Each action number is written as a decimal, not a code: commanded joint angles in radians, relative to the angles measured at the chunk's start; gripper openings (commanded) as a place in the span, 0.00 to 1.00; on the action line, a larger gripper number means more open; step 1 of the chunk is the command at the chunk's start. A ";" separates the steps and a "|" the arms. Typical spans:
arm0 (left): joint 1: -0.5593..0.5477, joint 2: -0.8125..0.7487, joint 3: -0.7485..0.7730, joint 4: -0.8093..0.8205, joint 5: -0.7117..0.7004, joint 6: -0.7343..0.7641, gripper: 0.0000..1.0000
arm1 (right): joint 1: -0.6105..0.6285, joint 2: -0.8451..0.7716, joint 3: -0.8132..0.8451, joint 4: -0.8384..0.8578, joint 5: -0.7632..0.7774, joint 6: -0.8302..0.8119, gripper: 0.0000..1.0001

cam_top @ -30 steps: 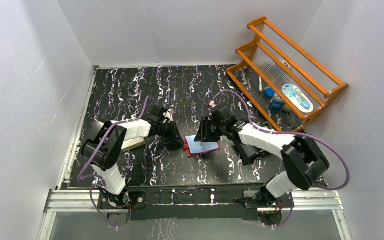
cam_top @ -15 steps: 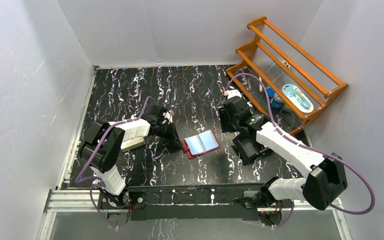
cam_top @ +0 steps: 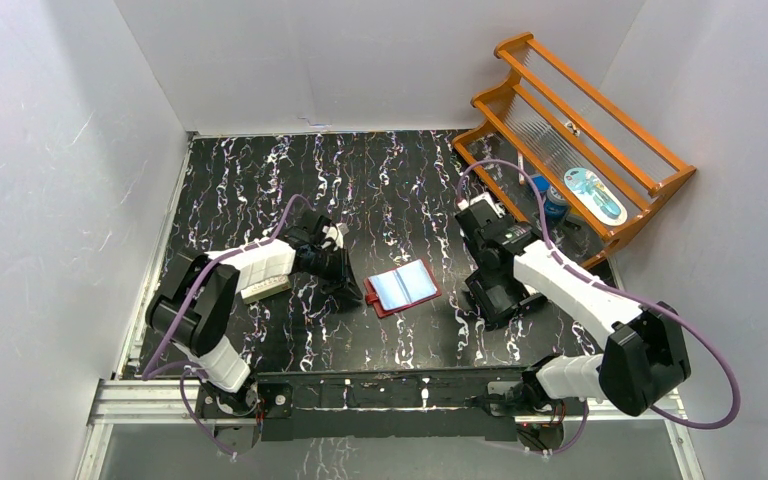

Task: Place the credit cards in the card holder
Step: Pick up the credit card from the card box.

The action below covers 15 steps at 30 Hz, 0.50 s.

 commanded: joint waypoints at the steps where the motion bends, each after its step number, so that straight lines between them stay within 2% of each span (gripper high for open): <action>1: -0.004 -0.049 -0.012 -0.025 0.053 0.007 0.00 | -0.045 -0.011 -0.038 -0.012 0.062 -0.087 0.66; 8: -0.004 -0.055 -0.030 -0.007 0.062 -0.011 0.00 | -0.078 0.043 -0.072 0.032 0.053 -0.146 0.68; 15: -0.007 -0.077 -0.049 0.043 0.083 -0.048 0.26 | -0.104 0.048 -0.127 0.077 0.046 -0.183 0.69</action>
